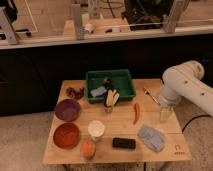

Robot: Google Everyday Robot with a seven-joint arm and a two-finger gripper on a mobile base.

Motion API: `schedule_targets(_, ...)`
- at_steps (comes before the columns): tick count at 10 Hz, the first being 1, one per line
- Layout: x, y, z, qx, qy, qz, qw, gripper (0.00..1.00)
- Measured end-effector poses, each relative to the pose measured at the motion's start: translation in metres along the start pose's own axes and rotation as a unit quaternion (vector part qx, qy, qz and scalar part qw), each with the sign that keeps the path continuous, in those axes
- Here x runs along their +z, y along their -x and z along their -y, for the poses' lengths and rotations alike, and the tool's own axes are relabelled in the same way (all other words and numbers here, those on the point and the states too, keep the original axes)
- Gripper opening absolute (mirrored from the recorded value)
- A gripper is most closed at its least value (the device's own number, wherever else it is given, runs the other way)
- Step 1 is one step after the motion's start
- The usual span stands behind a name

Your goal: Place grapes in purple bowl

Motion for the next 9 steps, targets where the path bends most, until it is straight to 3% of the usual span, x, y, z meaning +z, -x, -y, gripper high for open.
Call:
schedule_targets(2, 0.005, 0.044, 0.016, -0.045, 0.002, 0.016, 0.9989, 0.8)
schedule_targets(7, 0.022, 0.168, 0.062, -0.138, 0.002, 0.04, 0.9896, 0.8)
schedule_targets(9, 0.024, 0.18, 0.066, -0.144, 0.003, 0.04, 0.9888, 0.8)
